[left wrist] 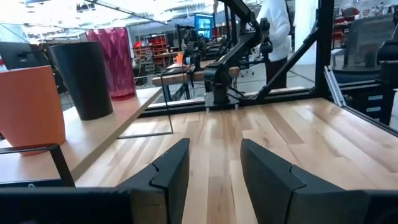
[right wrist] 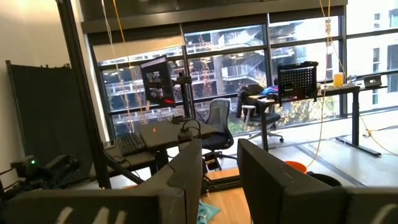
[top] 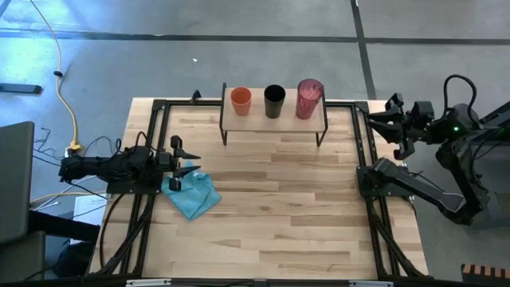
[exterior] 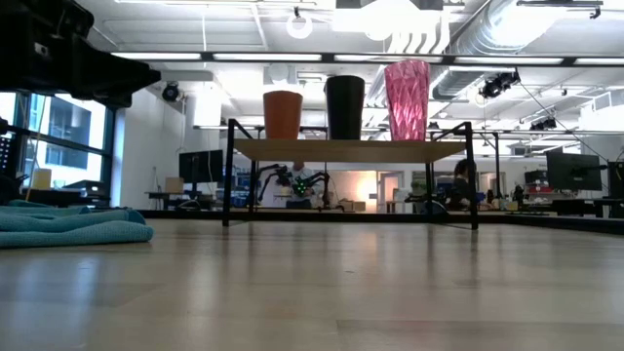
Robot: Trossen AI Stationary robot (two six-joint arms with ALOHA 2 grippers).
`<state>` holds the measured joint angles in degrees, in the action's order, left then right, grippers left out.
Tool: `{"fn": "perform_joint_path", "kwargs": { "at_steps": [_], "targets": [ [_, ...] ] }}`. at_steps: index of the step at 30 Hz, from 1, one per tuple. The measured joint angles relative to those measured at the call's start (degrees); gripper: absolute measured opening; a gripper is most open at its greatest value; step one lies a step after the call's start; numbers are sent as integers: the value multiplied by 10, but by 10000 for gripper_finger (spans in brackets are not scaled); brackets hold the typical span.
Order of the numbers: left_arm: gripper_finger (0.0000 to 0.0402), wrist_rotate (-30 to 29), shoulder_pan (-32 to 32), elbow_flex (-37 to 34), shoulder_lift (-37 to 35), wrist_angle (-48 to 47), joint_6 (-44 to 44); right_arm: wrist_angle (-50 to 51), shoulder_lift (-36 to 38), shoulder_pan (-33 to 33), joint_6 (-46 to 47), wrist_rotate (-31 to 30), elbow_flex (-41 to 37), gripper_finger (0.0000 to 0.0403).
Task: Stack small to large cups/mugs on shelf
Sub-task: Return to Home Position
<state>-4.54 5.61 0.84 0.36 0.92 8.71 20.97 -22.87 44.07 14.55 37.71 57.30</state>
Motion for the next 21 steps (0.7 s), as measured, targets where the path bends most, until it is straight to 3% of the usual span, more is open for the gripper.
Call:
{"fn": "perform_joint_path", "kwargs": {
  "at_steps": [15,21],
  "targets": [
    [134,16,0,0,0,-2,-1,0,0,0,-2,0,0,94],
    [134,16,0,0,0,-2,-1,8,30,0,-52,-11,0,94]
  ]
}}
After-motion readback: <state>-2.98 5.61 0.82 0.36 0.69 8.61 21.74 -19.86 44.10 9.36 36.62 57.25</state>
